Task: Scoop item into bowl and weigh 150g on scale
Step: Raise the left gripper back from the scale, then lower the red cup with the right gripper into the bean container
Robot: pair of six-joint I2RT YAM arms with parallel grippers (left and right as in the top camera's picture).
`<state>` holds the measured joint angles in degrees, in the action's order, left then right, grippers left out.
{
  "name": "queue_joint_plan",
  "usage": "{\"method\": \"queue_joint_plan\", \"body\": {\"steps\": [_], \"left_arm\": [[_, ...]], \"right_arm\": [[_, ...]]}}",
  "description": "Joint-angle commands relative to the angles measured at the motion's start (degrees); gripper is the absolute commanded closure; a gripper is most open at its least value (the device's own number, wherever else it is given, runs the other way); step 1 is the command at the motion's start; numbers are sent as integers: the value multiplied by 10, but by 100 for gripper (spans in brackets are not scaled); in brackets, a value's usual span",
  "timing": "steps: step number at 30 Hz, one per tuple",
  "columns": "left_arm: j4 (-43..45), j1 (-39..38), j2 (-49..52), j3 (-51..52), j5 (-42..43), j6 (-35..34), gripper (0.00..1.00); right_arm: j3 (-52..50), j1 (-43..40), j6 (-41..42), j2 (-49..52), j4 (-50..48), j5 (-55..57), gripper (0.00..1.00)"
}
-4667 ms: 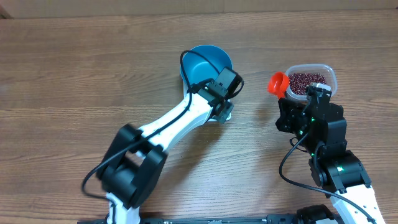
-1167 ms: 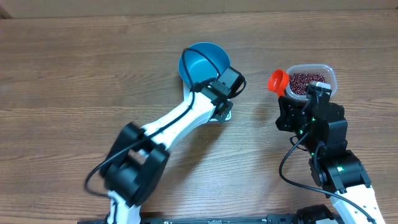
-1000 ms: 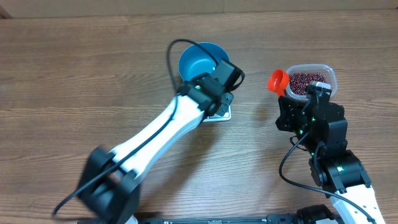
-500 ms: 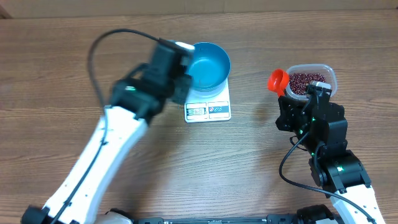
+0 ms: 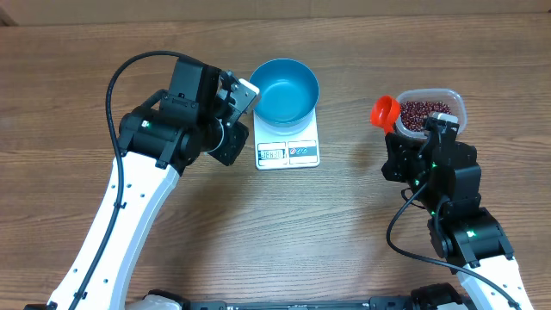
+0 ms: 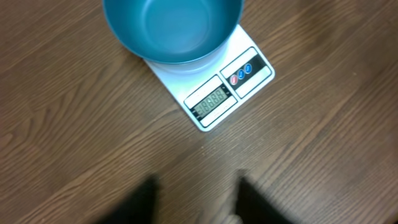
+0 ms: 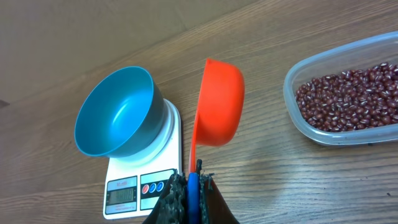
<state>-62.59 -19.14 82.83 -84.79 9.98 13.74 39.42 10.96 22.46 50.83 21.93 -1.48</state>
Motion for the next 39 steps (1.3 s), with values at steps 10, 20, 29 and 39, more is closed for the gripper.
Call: {"method": "queue_joint_plan", "body": {"steps": [10, 20, 29, 39], "left_arm": [[4, -4, -5, -9, 14, 19, 0], [4, -4, -5, -9, 14, 19, 1], [4, -4, -5, -9, 14, 19, 0], [4, -4, -5, -9, 14, 19, 0]], "right_arm": [[20, -2, -20, -8, -3, -3, 96], [92, -2, -92, -8, 78, -12, 97], [234, -2, -187, 23, 209, 50, 97], [420, -2, -245, 208, 358, 167, 97]]}}
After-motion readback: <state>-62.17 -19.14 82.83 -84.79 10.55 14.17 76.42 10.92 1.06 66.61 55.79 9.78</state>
